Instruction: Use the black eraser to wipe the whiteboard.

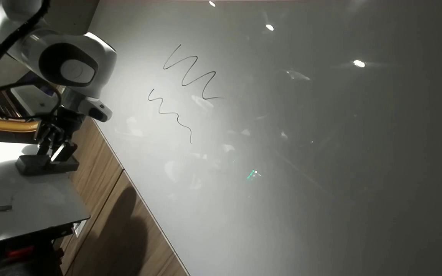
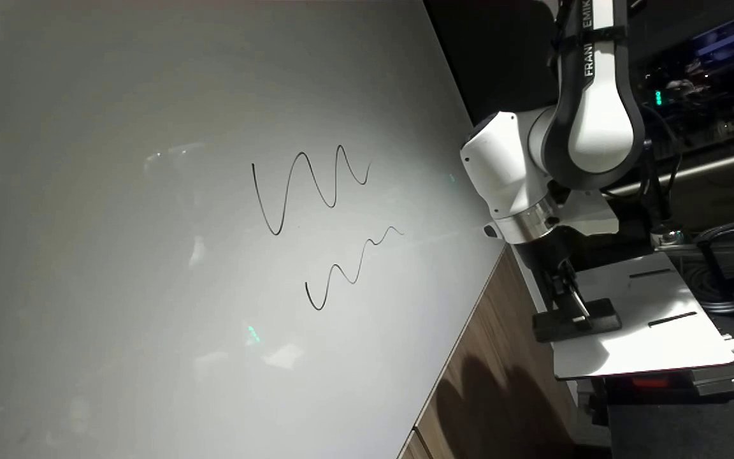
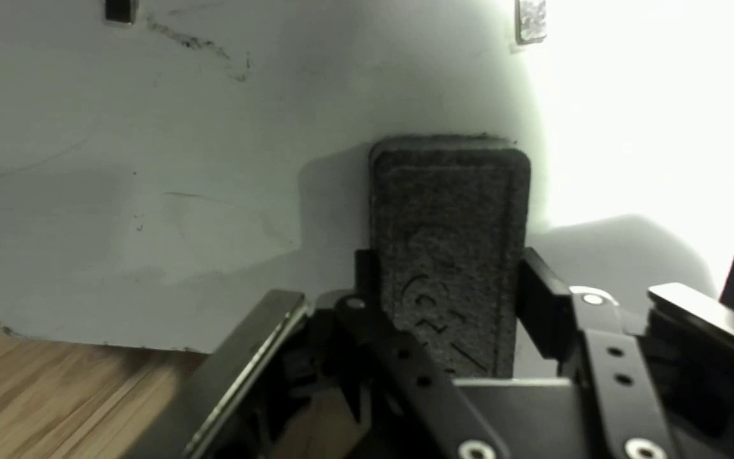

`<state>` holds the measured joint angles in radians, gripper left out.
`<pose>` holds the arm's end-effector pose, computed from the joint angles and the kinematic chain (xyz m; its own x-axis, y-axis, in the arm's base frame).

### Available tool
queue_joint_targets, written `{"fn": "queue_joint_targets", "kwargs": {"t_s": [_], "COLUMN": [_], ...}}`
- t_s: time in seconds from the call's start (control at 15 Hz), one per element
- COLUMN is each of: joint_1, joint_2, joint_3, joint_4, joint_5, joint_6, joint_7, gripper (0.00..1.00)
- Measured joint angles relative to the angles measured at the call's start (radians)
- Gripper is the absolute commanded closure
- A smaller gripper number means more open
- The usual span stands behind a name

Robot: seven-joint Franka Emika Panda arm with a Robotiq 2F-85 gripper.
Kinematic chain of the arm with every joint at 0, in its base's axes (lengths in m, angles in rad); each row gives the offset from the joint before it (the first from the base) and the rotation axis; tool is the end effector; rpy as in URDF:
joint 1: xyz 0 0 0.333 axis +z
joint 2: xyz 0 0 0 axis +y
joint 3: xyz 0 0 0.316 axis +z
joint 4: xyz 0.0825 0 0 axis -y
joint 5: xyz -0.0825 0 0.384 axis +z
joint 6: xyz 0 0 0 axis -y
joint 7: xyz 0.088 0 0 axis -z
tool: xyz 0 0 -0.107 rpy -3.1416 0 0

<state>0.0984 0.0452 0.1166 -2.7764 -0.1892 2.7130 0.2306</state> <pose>0.3610 0.0864 0.1904 0.9830 0.1558 -0.0970 0.1635 -0.9834 0.0783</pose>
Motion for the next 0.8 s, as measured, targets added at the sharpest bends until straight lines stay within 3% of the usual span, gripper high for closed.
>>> {"fn": "queue_joint_targets", "kwargs": {"t_s": [0.4,0.8], "joint_1": [0.052,0.069], "joint_2": [-0.065,-0.354], "joint_3": [0.027,0.165], "joint_4": [0.027,0.082], "joint_5": [-0.021,-0.197], "joint_6": [-0.014,-0.182], "joint_7": [0.03,0.201], "gripper": [0.71,0.71]}}
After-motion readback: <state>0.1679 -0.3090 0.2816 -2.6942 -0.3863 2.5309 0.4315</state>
